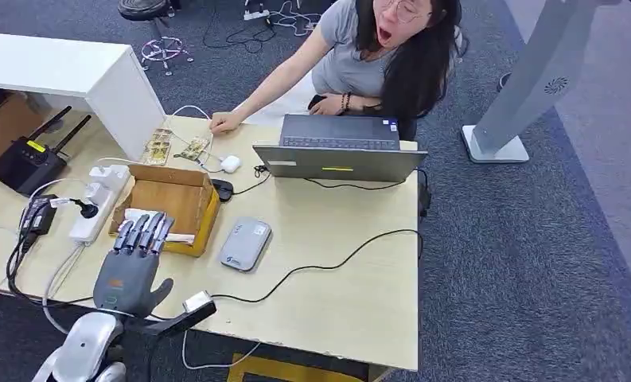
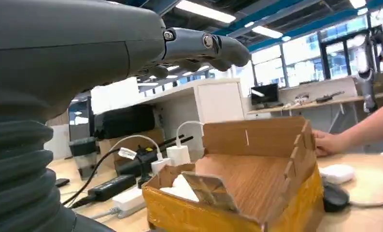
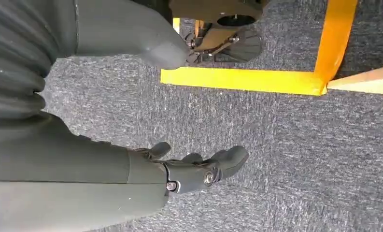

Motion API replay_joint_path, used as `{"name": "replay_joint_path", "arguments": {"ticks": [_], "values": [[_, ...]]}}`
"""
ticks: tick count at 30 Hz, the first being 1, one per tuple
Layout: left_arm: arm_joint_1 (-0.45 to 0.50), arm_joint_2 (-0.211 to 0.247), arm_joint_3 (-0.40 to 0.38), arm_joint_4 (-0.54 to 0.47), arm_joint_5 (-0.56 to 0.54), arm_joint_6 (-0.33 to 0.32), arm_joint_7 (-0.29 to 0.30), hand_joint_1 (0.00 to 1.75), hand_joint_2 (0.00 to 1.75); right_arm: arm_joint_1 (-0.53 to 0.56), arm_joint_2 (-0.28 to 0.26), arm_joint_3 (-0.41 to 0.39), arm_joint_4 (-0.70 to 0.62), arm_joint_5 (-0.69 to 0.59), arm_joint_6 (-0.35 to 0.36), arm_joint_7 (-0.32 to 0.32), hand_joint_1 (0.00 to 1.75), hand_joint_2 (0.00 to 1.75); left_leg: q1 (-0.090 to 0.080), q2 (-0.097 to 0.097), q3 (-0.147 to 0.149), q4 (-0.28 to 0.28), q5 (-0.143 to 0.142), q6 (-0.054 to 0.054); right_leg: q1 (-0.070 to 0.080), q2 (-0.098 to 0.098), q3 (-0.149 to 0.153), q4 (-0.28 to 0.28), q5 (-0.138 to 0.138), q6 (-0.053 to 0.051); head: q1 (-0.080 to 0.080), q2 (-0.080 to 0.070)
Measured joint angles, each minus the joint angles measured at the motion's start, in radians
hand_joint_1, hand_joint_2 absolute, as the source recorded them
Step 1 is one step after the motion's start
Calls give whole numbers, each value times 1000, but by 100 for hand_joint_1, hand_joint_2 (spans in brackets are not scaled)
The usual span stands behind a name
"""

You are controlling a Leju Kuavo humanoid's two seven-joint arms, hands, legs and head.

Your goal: Pass the card to the sensor for recognition and then transmit it.

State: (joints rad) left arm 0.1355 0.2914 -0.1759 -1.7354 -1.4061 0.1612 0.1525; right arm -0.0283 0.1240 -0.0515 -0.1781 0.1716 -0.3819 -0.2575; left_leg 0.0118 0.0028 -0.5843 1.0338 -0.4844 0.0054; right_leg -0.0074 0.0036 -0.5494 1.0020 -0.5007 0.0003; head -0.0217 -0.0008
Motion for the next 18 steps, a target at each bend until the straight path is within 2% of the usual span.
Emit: {"name": "replay_joint_path", "arguments": {"ticks": [4,8,18], "values": [[-63,6,41,72,27,-46,12,0,175,-2,0,0,0,20,5,2,0,175,0,-2,0,0,0,0,0,-2,0,0,0,0,0,0],[-111,6,72,130,39,-47,1,0,175,-2,0,0,0,28,8,6,0,175,1,-2,0,0,1,-1,0,-1,0,0,1,-1,0,0],[-198,0,75,212,33,-82,2,0,175,-5,0,0,0,38,20,8,0,175,0,-2,0,0,1,-1,0,-2,0,0,1,-1,0,0]]}}
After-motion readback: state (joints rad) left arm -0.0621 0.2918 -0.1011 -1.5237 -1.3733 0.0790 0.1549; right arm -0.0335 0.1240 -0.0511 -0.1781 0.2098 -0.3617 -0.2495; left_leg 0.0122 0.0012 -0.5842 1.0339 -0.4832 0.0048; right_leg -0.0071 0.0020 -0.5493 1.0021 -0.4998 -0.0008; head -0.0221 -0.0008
